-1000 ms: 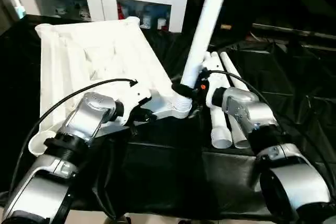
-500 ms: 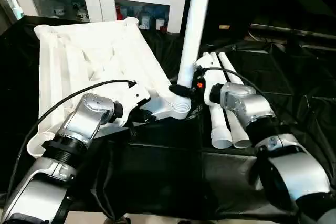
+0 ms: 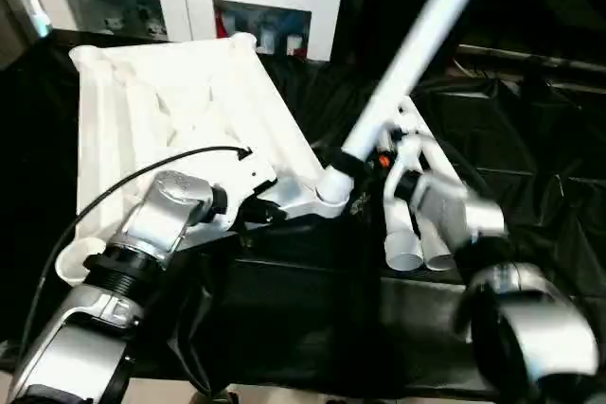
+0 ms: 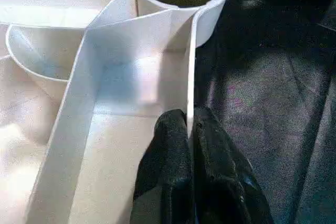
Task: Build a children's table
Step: Insert table leg to table base
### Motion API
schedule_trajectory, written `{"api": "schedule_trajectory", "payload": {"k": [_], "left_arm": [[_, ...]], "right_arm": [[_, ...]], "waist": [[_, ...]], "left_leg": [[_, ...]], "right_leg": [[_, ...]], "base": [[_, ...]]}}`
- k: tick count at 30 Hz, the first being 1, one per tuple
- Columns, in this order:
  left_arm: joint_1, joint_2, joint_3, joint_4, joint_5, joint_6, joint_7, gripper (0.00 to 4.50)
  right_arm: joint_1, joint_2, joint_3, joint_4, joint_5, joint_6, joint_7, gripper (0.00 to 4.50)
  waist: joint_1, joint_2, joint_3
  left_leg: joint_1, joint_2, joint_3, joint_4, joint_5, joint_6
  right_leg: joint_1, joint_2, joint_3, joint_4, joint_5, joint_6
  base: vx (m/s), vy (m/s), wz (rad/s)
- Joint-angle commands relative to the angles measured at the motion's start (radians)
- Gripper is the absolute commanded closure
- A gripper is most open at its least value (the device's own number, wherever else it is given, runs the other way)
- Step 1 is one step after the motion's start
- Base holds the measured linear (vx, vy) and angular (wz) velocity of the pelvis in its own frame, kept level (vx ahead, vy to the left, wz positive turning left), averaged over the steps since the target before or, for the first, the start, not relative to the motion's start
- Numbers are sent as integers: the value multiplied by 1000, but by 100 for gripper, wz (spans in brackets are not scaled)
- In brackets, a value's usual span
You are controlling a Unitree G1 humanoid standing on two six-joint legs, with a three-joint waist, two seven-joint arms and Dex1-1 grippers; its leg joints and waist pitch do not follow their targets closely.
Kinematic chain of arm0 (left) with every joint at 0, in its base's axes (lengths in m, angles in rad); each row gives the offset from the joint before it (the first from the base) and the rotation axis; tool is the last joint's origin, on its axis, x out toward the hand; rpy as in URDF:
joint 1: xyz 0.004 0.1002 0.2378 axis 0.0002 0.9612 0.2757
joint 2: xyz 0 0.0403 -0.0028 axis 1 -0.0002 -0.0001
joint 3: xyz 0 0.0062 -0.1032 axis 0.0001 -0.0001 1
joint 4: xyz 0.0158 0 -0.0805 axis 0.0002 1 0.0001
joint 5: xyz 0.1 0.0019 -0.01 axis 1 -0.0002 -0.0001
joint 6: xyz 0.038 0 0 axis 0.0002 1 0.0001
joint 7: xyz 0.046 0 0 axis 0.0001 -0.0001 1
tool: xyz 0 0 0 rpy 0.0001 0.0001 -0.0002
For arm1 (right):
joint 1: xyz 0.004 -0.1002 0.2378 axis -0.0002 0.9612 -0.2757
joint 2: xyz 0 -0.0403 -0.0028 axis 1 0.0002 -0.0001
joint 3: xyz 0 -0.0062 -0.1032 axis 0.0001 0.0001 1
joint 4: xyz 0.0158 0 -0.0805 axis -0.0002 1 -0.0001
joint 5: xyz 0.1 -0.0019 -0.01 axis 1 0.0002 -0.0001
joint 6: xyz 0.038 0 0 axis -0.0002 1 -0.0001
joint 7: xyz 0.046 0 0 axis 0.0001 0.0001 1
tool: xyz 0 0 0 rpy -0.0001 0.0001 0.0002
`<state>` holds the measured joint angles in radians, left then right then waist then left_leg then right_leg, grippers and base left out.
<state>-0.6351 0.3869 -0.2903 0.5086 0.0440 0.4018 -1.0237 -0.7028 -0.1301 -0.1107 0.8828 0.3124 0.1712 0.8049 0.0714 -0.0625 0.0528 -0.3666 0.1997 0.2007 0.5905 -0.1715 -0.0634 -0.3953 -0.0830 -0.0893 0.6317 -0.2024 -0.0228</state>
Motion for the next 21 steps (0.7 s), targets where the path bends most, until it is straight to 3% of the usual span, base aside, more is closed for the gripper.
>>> {"api": "schedule_trajectory", "payload": {"k": [1,2,7,8,9,14,15,17,18,19,20,21], "left_arm": [[8,-13,13,14,-24,-10,2,450],[4,-16,15,20,-22,-13,8,450],[-4,-20,14,33,-18,-22,15,450],[-6,-19,12,35,-16,-27,13,450],[-7,-19,9,38,-13,-31,11,450],[-9,-17,-4,44,-7,-55,-4,450],[-7,-17,-6,42,-7,-57,-8,450],[-6,-17,-9,41,-7,-59,-10,450],[-4,-17,-15,37,-4,-63,-16,450],[-3,-17,-17,37,-3,-67,-18,450],[-2,-16,-20,35,-3,-71,-23,450],[-1,-16,-22,34,-2,-74,-26,450]], "right_arm": [[69,-7,10,31,-41,-7,-53,262],[100,7,14,7,-48,-42,-69,262],[173,24,75,-64,-110,-136,-100,262],[175,23,93,-72,-128,-136,-100,262],[175,21,106,-78,-141,-136,-99,262],[154,10,164,-85,-185,-116,-81,262],[142,4,180,-79,-194,-103,-69,262],[131,-2,194,-75,-202,-93,-57,262],[108,-13,219,-53,-220,-78,-30,262],[98,-16,228,-43,-229,-70,-19,262],[85,-20,236,-30,-238,-67,-6,262],[77,-22,241,-22,-243,-66,1,262]], "waist": [[6,21,-66],[5,14,-66],[9,16,-66],[8,16,-66],[6,26,-65],[4,22,-63],[2,18,-63],[1,22,-62],[-1,13,-61],[-2,16,-61],[-5,9,-59],[-5,13,-60]], "left_leg": [[18,42,-22,-63,-176,10],[17,42,-20,-64,-179,9],[18,42,-23,-68,-203,1],[19,41,-23,-69,-211,-2],[21,41,-23,-71,-225,-7],[20,41,-26,-73,-250,-9],[21,40,-25,-72,-255,-9],[21,41,-26,-73,-260,-10],[20,41,-27,-74,-265,-9],[19,40,-28,-74,-266,-9],[20,41,-26,-73,-277,-7],[20,41,-28,-74,-275,-8]], "right_leg": [[50,-78,61,-73,-125,-234],[49,-76,61,-76,-128,-225],[45,-75,60,-80,-172,-204],[45,-74,60,-82,-185,-199],[43,-74,60,-86,-191,-197],[43,-75,61,-89,-229,-188],[43,-73,61,-91,-239,-187],[42,-75,61,-91,-250,-185],[43,-74,60,-92,-261,-183],[44,-74,60,-91,-270,-184],[41,-76,61,-96,-291,-180],[42,-77,61,-96,-300,-175]], "base": [[0,0,0],[0,0,0],[0,0,0],[0,0,0],[0,0,0],[0,0,0],[0,0,0],[0,0,0],[0,0,0],[0,0,0],[0,0,0],[0,0,0]]}}
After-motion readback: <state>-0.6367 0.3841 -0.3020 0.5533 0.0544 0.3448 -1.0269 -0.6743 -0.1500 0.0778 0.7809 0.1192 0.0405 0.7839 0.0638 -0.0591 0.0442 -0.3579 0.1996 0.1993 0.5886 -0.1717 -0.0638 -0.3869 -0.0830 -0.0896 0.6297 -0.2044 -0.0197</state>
